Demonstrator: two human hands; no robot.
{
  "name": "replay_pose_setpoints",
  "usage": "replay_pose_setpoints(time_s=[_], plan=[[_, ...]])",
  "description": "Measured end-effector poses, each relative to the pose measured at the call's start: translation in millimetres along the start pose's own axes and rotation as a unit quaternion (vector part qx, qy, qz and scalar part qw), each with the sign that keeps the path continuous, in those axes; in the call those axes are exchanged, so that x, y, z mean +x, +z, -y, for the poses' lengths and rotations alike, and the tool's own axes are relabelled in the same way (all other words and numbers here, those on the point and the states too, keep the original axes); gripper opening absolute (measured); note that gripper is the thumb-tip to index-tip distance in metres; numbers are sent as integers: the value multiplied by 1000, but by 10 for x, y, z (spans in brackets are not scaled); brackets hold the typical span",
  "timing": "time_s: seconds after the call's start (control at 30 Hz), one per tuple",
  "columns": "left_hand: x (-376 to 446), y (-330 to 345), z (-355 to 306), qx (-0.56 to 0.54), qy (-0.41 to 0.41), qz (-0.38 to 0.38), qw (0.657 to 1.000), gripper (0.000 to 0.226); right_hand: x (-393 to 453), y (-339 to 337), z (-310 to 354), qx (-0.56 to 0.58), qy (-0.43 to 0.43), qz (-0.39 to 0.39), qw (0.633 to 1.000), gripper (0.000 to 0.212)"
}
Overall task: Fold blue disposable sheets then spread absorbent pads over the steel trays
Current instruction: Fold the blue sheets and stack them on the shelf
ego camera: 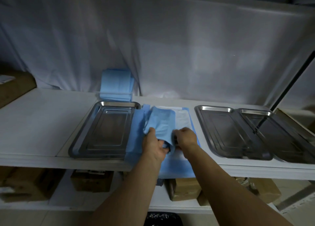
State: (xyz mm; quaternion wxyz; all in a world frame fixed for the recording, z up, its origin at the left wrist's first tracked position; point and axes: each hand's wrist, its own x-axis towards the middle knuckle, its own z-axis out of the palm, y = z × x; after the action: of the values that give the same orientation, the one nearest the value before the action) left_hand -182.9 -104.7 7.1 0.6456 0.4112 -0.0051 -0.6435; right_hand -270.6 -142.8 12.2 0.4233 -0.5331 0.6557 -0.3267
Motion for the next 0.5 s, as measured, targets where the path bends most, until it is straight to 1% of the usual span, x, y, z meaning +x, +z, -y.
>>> replay_pose_setpoints(time_s=[0.03,0.13,0.2,0.27,0.37,0.43,0.47,0.5], plan=[[-34,66,30,-7,-4,12,1000,41,27,-45,6,3,-12,-23,1000,18],[-116,249,173,-32,-20,55,998,50,-17,-261,40,13,-30,-91,995,24],[-158,293,283,-33,-49,57,997,50,-64,-381,-8,20,-14,-104,994,29],[-189,276,387,-43,-47,20,998,44,-103,-421,-110,-5,15,-72,997,31],[-218,199,433,-18,16,-63,998,32,-134,-404,-239,-11,24,-33,999,21],[-187,143,359,34,55,-121,991,13,-118,-392,-267,-11,19,-11,1000,32],[-158,112,306,66,76,-142,985,11,-110,-393,-273,-20,16,1,1000,38],[-142,90,250,106,98,-151,978,14,-110,-394,-274,-29,8,10,999,41]])
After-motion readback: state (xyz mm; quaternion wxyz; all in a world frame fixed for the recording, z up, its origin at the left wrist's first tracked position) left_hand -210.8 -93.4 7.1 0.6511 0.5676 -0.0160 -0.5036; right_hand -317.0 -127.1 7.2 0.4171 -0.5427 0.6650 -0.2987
